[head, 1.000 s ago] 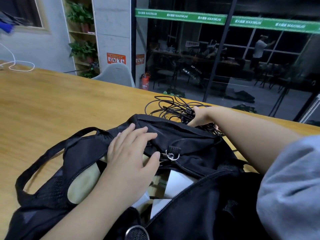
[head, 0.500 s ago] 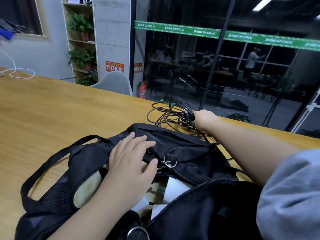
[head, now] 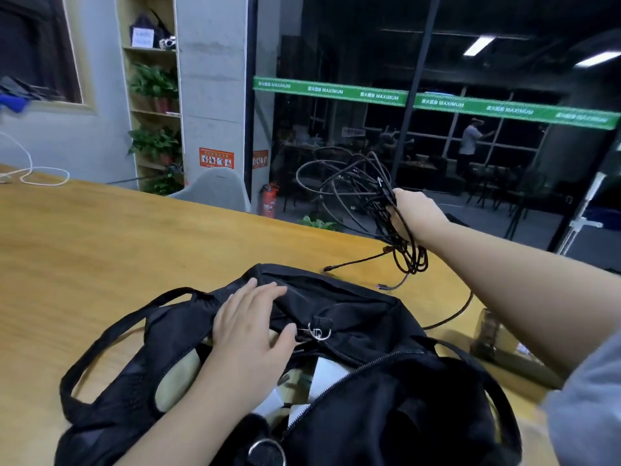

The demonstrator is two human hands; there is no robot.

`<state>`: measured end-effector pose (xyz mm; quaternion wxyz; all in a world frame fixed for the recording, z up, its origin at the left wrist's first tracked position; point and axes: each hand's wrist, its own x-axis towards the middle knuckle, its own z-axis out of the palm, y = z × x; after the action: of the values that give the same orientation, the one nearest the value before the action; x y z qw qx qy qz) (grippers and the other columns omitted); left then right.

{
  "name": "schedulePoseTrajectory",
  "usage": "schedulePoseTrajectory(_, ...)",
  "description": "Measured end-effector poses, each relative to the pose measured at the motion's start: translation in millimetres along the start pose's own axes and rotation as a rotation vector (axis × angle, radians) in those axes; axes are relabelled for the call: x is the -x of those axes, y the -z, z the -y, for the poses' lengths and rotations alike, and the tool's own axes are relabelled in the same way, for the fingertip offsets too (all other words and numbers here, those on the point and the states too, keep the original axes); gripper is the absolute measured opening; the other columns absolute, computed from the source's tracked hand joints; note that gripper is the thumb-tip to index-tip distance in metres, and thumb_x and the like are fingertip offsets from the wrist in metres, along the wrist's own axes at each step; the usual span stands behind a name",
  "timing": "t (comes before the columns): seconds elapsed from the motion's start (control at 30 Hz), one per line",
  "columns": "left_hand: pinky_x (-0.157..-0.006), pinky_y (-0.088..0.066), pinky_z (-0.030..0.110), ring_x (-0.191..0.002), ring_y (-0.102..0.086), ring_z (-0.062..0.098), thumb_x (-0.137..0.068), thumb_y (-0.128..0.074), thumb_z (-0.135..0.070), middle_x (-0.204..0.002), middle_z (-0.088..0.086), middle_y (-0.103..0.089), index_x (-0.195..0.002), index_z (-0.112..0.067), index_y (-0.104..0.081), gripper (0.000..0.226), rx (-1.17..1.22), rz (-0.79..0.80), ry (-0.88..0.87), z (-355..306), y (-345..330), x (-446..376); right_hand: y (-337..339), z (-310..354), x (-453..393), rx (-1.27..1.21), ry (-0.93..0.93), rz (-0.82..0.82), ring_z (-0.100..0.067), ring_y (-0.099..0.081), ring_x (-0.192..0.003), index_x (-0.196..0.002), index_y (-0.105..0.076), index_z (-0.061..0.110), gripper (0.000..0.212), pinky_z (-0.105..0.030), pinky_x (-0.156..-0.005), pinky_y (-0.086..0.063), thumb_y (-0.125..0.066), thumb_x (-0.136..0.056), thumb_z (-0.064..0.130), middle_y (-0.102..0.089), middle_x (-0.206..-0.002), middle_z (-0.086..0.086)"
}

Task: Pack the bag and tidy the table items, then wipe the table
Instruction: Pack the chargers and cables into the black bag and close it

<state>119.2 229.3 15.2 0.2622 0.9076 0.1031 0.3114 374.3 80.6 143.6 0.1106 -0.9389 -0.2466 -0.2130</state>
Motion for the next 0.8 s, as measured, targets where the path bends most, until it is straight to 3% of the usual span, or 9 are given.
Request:
schedulePoseTrajectory(0.1,-0.111,0.003,0.025,-0.136,0.0,-0.004,-0.093,-0.043,-0.035,-0.141,-0.024,-0.025,-0.129,-0.035,-0.034,0.037,0.013,-0.022,-0.006,-1.1,0.3,-0.7,24.1,4.1,3.8,-0.058,0.012,-0.001,-0.031,-0.053,-0.067,-0.091,-0.051,0.006,0.009,-0.031,-0.054,-0.038,-0.042,-0.092,0.007,-0.062,-0.084,-0.015)
schedulePoseTrajectory(0.17,-0.111,0.001,0.025,-0.135,-0.003,-0.006,-0.092,-0.043,-0.037,-0.137,-0.026,-0.027,-0.122,-0.036,-0.039,0.03,0.017,-0.039,-0.041,0.2,0.8,-0.2,40.4,9.9,7.4,-0.098,0.027,-0.011,-0.031,-0.053,-0.07,-0.09,-0.05,0.007,0.01,-0.031,-0.058,-0.04,-0.042,-0.094,0.01,-0.06,-0.085,-0.014)
schedulePoseTrajectory(0.27,-0.108,0.0,0.021,-0.13,-0.01,-0.009,-0.083,-0.039,-0.049,-0.128,-0.029,-0.032,-0.096,-0.042,-0.048,0.018,0.012,-0.063,-0.128,2.1,1.5,0.5,66.5,18.4,10.8,-0.18,0.025,-0.044,-0.033,-0.055,-0.074,-0.088,-0.047,0.009,0.012,-0.032,-0.062,-0.043,-0.04,-0.096,0.016,-0.058,-0.088,-0.015)
schedulePoseTrajectory(0.4,-0.107,0.006,0.015,-0.122,-0.029,-0.01,-0.073,-0.038,-0.06,-0.113,-0.029,-0.047,-0.061,-0.038,-0.045,0.025,-0.055,-0.088,-0.192,-0.8,3.1,1.2,100.4,25.5,13.4,-0.33,0.03,-0.083,-0.04,-0.063,-0.079,-0.087,-0.047,0.011,0.014,-0.047,-0.072,-0.054,-0.041,-0.096,0.02,-0.062,-0.095,-0.019)
schedulePoseTrajectory(0.5,-0.108,0.002,0.019,-0.115,-0.039,-0.003,-0.074,-0.045,-0.058,-0.102,-0.024,-0.058,-0.056,-0.04,-0.039,0.026,-0.135,-0.09,-0.258,-4.6,5.2,2.9,123.4,31.4,18.7,-0.341,0.06,-0.156,-0.039,-0.062,-0.085,-0.085,-0.048,0.01,0.018,-0.039,-0.073,-0.052,-0.042,-0.097,0.023,-0.065,-0.097,-0.02)
schedulePoseTrajectory(0.63,-0.11,-0.001,0.024,-0.108,-0.047,0.0,-0.073,-0.044,-0.054,-0.094,-0.02,-0.064,-0.051,-0.035,-0.051,0.03,-0.265,-0.045,-0.277,-12.6,9.6,5.5,153.4,42.3,24.5,-0.383,0.066,-0.201,-0.035,-0.061,-0.08,-0.083,-0.049,0.01,0.02,-0.033,-0.066,-0.047,-0.041,-0.096,0.022,-0.065,-0.091,-0.016)
schedulePoseTrajectory(0.73,-0.112,-0.003,0.027,-0.1,-0.059,0.004,-0.079,-0.04,-0.049,-0.086,-0.018,-0.066,-0.05,-0.034,-0.058,0.037,-0.351,-0.065,-0.266,-14.8,10.4,9.6,174.1,49.8,30.0,-0.45,0.075,-0.184,-0.041,-0.065,-0.078,-0.089,-0.054,0.005,0.017,-0.046,-0.068,-0.057,-0.042,-0.093,0.015,-0.066,-0.094,-0.02)
schedulePoseTrajectory(0.8,-0.113,0.0,0.029,-0.097,-0.063,0.009,-0.075,-0.053,-0.042,-0.085,-0.015,-0.066,-0.052,-0.034,-0.061,0.026,-0.439,-0.086,-0.265,-12.6,11.1,13.9,182.1,52.3,37.2,-0.516,0.09,-0.169,-0.045,-0.064,-0.085,-0.097,-0.058,0.003,0.019,-0.052,-0.074,-0.055,-0.044,-0.094,0.015,-0.065,-0.1,-0.023)
